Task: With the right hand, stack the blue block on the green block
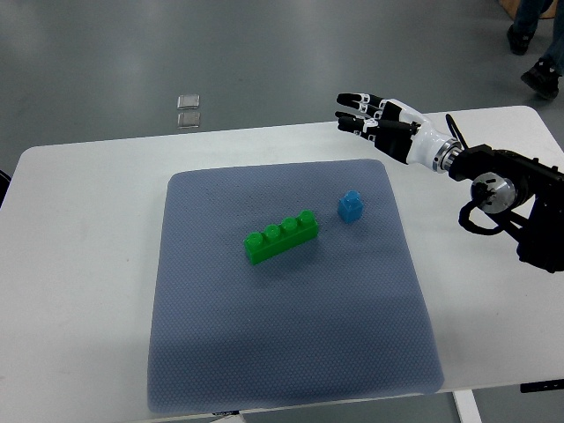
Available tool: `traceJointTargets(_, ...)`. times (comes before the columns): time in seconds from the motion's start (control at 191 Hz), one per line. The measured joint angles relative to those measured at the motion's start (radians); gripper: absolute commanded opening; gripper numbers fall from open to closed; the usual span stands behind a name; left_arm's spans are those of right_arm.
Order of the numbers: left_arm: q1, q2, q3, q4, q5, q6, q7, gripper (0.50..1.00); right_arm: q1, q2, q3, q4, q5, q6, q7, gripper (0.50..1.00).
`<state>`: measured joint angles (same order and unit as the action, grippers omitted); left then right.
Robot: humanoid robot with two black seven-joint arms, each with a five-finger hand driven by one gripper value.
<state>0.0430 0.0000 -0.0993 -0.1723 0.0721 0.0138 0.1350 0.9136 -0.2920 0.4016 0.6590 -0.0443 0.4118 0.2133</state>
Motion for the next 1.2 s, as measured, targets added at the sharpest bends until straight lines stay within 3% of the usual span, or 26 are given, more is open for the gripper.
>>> traceJointTargets(0.952,-0.002,0.000,0.006,0.015,0.000,0.001,0.000,1.000,0.021,-0.015,0.019,0.005,-0.007,0.006,-0.002,0.926)
traceJointTargets(1.198,-0.002,0.000,0.006,0.016,0.000,0.001,0.000,1.000,0.027,-0.082,0.016,0.002,-0.065,0.039,-0.002,0.926)
